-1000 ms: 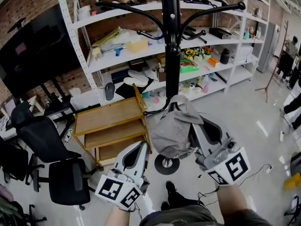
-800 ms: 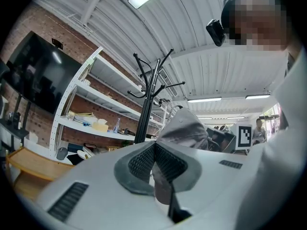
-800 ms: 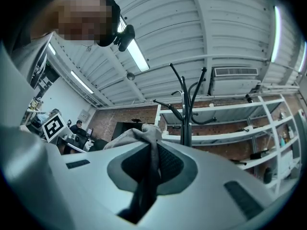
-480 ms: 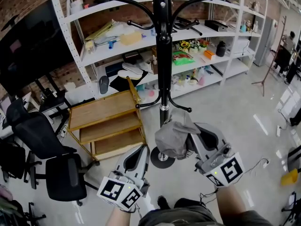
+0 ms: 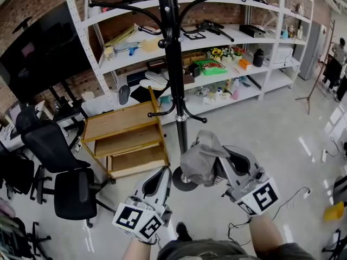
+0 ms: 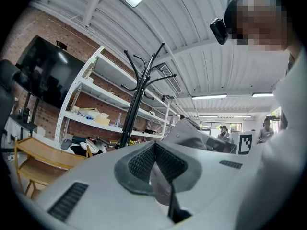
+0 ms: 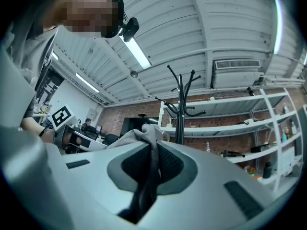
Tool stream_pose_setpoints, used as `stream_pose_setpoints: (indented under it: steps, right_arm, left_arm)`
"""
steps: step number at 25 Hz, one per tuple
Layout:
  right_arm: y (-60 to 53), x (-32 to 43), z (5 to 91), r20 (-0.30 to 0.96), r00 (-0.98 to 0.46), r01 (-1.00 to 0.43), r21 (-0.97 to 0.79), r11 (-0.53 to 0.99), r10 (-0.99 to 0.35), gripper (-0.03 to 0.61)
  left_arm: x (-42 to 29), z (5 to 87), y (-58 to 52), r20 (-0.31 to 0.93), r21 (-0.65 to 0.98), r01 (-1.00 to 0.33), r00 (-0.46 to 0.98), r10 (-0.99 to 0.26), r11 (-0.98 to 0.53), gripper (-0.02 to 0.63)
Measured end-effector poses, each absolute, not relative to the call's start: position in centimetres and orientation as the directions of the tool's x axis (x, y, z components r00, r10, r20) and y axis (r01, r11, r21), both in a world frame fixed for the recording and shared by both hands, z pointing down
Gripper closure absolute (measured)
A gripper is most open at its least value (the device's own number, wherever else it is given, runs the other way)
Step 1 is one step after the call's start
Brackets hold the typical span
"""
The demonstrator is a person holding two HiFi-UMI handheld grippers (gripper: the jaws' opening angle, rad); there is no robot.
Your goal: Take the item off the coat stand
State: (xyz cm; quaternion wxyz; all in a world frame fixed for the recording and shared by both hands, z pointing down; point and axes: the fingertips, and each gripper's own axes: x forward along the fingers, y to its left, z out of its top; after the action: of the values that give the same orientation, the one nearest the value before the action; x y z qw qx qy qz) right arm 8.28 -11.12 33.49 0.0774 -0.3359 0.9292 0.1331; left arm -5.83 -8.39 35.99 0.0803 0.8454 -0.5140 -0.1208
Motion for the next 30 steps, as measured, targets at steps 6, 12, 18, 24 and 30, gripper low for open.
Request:
stream_pose_setpoints:
  steps: [6, 12, 18, 24, 30]
  right_arm:
    - [-8.7, 12.4, 34.0, -0.219, -0.768, -0.640, 0.202, 0.742, -0.602, 0.552]
    - [-5.7, 15.2, 34.8, -0.209, -0.779, -0.625, 0.188, 0.757, -0.591, 0.552]
    - [-2.2, 16.6, 36.1, -0.182, -0.803, -0.595, 0.179, 0.784, -0.568, 0.552]
    - [0.7, 17.5, 37.2, -0.166, -0.825, -0.564, 0.162, 0.810, -0.541, 0.552]
    - [2.6, 18.0, 37.9, -0.156, -0.836, -0.547, 0.148, 0.824, -0.527, 0.552]
  left_arm:
    - [-2.1, 36.8, -5.7, -0.101, 0.266, -0.859, 0.426, -0.899, -0.437, 0.606]
    - [0.9, 37.6, -2.6, -0.086, 0.278, -0.864, 0.413, -0.907, -0.420, 0.606]
    - [3.0, 38.4, 1.1, -0.074, 0.284, -0.874, 0.390, -0.918, -0.394, 0.606]
    - [4.6, 38.8, 4.4, -0.069, 0.285, -0.885, 0.364, -0.929, -0.368, 0.606]
    - [5.5, 39.2, 6.9, -0.062, 0.281, -0.892, 0.351, -0.934, -0.354, 0.606]
